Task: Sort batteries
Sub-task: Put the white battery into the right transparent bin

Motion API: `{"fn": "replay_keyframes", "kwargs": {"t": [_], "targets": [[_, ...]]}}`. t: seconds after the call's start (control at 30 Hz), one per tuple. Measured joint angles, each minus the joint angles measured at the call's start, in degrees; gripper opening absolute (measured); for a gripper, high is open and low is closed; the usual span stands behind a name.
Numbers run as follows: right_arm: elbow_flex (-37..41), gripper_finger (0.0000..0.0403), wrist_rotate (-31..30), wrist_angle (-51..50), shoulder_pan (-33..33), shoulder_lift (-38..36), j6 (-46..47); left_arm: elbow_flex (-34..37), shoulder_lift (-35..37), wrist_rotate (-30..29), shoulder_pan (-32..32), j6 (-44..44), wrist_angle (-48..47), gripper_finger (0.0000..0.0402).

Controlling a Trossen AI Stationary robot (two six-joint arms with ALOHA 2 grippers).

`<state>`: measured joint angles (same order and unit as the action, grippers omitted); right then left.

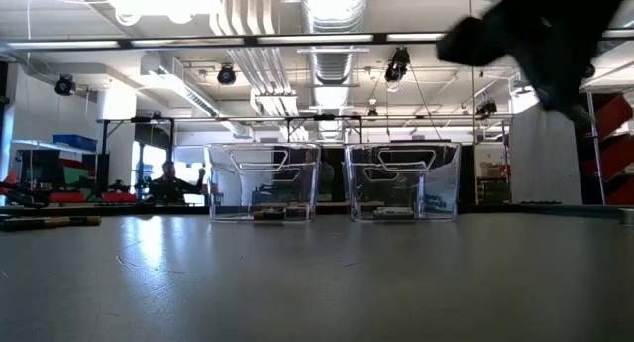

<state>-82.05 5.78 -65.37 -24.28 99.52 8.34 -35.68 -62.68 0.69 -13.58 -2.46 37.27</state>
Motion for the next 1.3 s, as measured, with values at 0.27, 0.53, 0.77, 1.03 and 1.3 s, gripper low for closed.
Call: {"fn": "replay_keyframes", "kwargs": {"t": [0.27, 0.53, 0.77, 1.03, 1.3], "targets": [[-10.65, 0.0034, -7.30, -0.63, 10.26, -0.06, -8.69, 0.09, 3.77, -0.02, -1.04, -0.71, -4.48, 0.0159], [-13.19, 0.0034, -10.51, -1.22, 27.50, -0.06, -18.40, 0.13, 4.06, -0.02, -1.64, -1.49, -5.33, 0.0159], [-8.66, 0.0034, -10.24, 0.19, 40.21, -0.06, -24.54, 0.16, 5.11, -0.08, -1.95, -1.51, -8.80, 0.0159], [-0.56, 0.0034, -1.49, 7.15, 49.31, -0.04, -26.54, 0.20, 5.61, -0.09, -2.01, -1.51, -9.09, 0.0159], [1.80, 0.0034, -0.82, 9.78, 51.47, 1.03, -24.21, 0.20, 5.60, -0.09, -1.99, -1.55, -9.07, 0.0159]]}}
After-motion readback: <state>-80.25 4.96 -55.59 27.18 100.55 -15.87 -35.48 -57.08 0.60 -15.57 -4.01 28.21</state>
